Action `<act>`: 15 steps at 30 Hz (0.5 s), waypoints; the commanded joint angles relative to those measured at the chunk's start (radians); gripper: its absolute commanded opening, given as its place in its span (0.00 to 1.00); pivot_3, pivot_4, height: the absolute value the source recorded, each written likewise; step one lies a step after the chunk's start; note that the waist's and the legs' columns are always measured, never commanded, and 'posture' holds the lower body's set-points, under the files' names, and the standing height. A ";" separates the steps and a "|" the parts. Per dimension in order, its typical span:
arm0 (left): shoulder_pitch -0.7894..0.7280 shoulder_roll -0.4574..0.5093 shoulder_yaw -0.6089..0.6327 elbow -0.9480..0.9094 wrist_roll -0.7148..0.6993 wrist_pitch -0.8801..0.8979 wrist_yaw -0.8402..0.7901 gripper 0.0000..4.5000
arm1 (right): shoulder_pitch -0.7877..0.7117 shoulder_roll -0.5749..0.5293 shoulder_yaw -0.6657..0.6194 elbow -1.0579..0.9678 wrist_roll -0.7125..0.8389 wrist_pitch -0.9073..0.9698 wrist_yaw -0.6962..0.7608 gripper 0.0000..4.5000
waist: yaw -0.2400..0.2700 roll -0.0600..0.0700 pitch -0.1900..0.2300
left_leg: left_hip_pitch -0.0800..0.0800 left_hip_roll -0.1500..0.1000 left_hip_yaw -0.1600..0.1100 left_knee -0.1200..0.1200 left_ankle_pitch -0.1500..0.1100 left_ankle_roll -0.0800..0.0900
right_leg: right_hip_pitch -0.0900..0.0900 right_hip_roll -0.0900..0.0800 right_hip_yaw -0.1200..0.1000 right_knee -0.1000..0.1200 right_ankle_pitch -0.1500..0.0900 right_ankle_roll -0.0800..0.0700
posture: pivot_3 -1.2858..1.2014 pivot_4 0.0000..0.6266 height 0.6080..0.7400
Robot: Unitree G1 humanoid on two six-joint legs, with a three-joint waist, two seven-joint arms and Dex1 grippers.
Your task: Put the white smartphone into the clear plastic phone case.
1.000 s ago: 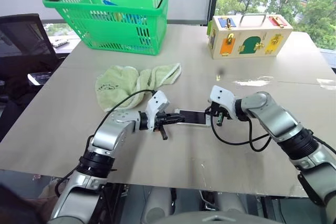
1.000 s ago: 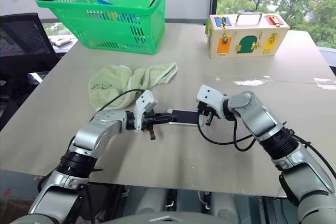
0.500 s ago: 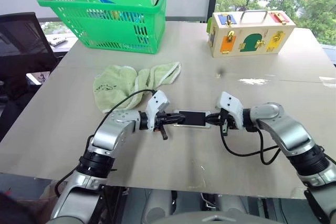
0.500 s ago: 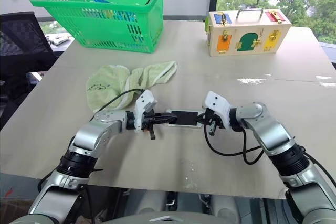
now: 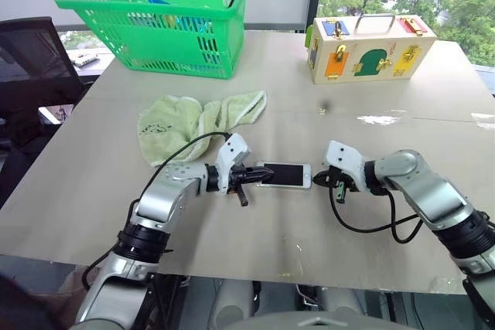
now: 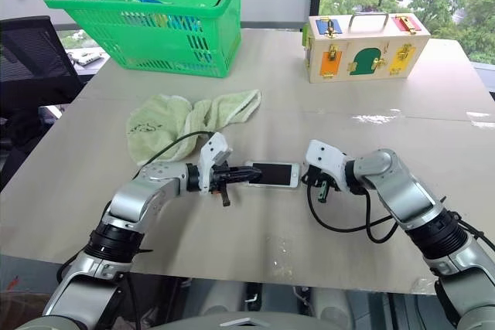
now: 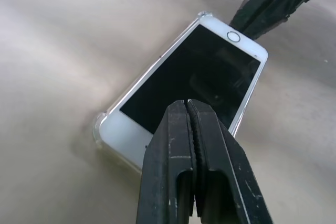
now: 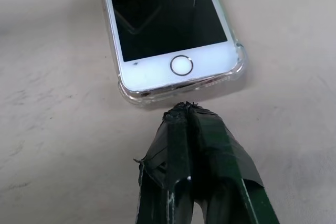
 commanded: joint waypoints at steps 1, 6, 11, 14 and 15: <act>0.009 0.003 -0.006 -0.009 0.003 0.009 0.001 0.01 | 0.017 0.004 0.041 -0.039 0.024 0.030 0.040 0.00 | 0.000 0.000 0.000 | 0.000 0.000 0.000 -0.001 0.001 0.001 | 0.000 0.000 0.000 -0.001 0.000 0.000 | 0.52 0.24 1.00; 0.013 0.003 -0.005 -0.015 0.002 0.011 0.003 0.01 | 0.009 0.020 -0.011 -0.006 0.016 0.041 -0.003 0.00 | -0.002 -0.001 0.000 | 0.000 0.000 0.001 -0.004 0.001 0.001 | 0.000 0.002 -0.001 -0.004 0.000 0.000 | 0.52 0.24 1.00; 0.015 0.003 -0.006 -0.022 0.001 0.015 0.004 0.01 | 0.026 -0.063 -0.136 -0.078 0.128 0.107 0.070 0.00 | 0.004 -0.001 0.006 | 0.000 0.000 0.001 -0.004 0.001 0.001 | 0.000 0.001 -0.001 -0.004 0.000 0.000 | 0.52 0.24 1.00; 0.014 0.003 -0.007 -0.020 0.001 0.015 0.003 0.01 | 0.021 -0.077 -0.196 -0.120 0.209 0.154 0.089 0.00 | 0.003 -0.001 0.009 | -0.001 -0.001 0.001 -0.004 0.001 0.001 | 0.000 0.001 -0.001 -0.005 0.000 0.000 | 0.52 0.24 1.00; 0.013 0.004 -0.007 -0.019 0.001 0.015 0.002 0.01 | 0.018 -0.069 -0.200 -0.135 0.223 0.157 0.084 0.00 | 0.002 -0.001 0.009 | -0.001 -0.001 0.001 -0.004 0.001 0.001 | 0.000 0.001 -0.001 -0.006 0.000 0.000 | 0.52 0.24 1.00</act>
